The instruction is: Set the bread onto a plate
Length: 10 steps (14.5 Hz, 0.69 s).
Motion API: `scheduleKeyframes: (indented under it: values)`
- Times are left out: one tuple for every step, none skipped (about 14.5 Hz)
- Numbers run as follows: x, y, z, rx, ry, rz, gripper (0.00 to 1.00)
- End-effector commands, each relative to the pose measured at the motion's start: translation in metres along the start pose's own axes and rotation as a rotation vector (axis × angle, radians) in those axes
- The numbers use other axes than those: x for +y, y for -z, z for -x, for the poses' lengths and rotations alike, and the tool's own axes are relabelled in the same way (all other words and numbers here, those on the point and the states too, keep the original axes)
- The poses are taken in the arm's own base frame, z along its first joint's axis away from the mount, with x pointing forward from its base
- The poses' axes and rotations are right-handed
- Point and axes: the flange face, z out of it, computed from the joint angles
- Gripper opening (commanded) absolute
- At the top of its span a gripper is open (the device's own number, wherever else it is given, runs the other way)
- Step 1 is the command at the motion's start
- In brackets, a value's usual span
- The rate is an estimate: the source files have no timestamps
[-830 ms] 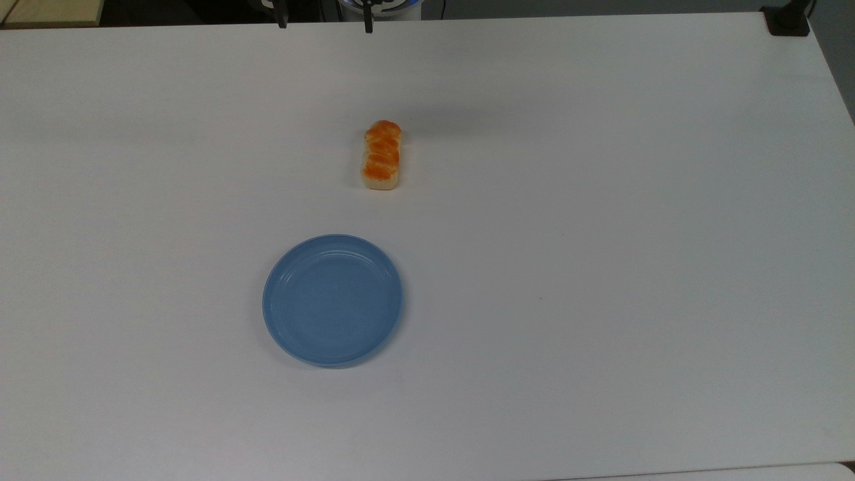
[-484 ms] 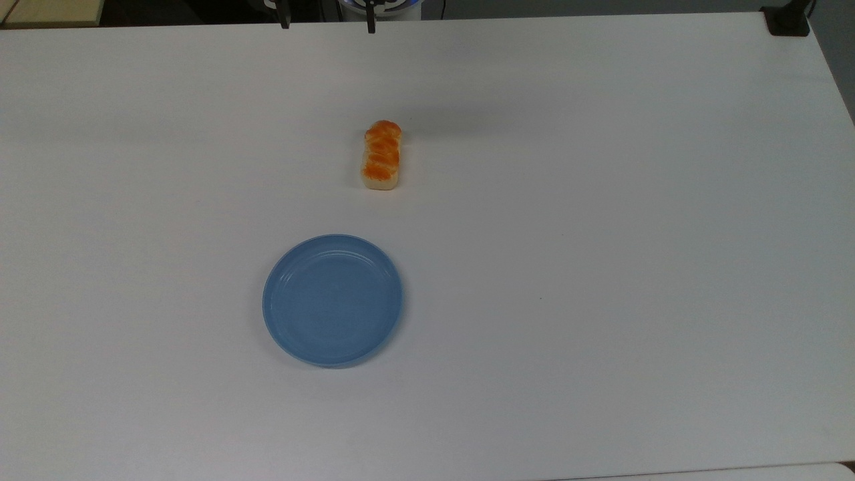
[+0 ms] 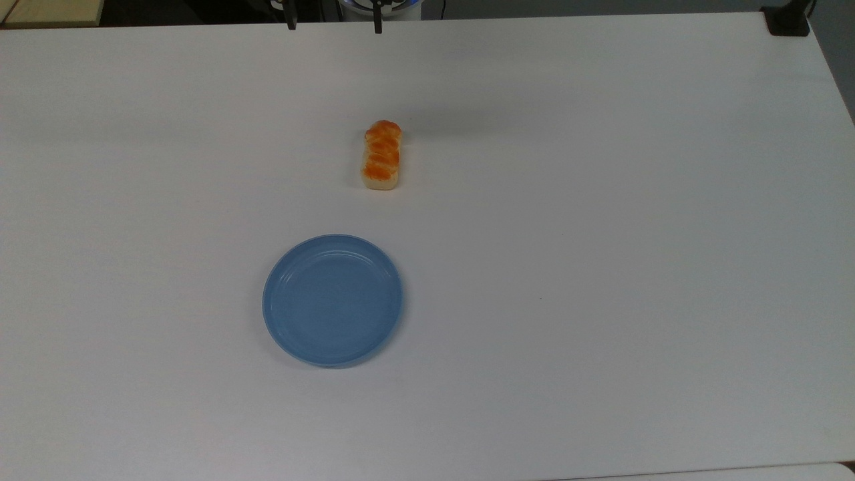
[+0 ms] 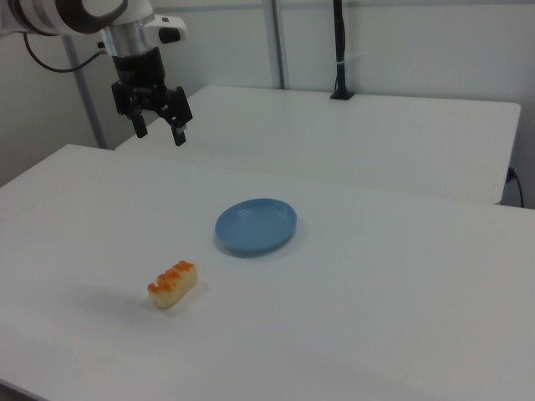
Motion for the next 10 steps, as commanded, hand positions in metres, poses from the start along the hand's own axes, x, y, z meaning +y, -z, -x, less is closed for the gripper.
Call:
scheduleKeyframes:
  values:
    - [-0.008,-0.002,0.004,0.003,-0.003,-0.003,1.0]
    - [-0.012,-0.003,0.005,-0.003,0.004,-0.003,1.0]
    - [-0.013,-0.004,0.007,-0.021,0.003,-0.002,1.0]
    - [-0.013,-0.006,0.009,-0.038,0.003,-0.001,1.0]
    - [-0.013,-0.004,0.011,-0.041,0.003,-0.002,1.0]
    - [-0.011,-0.004,0.012,-0.046,0.001,-0.002,1.0]
    - [-0.009,-0.006,0.014,-0.054,-0.003,-0.001,1.0]
    - [-0.007,-0.008,0.015,-0.057,-0.006,-0.001,1.0]
    - [-0.007,-0.008,0.015,-0.057,-0.006,-0.001,1.0]
    - [-0.006,-0.01,0.016,-0.06,-0.008,-0.001,1.0]
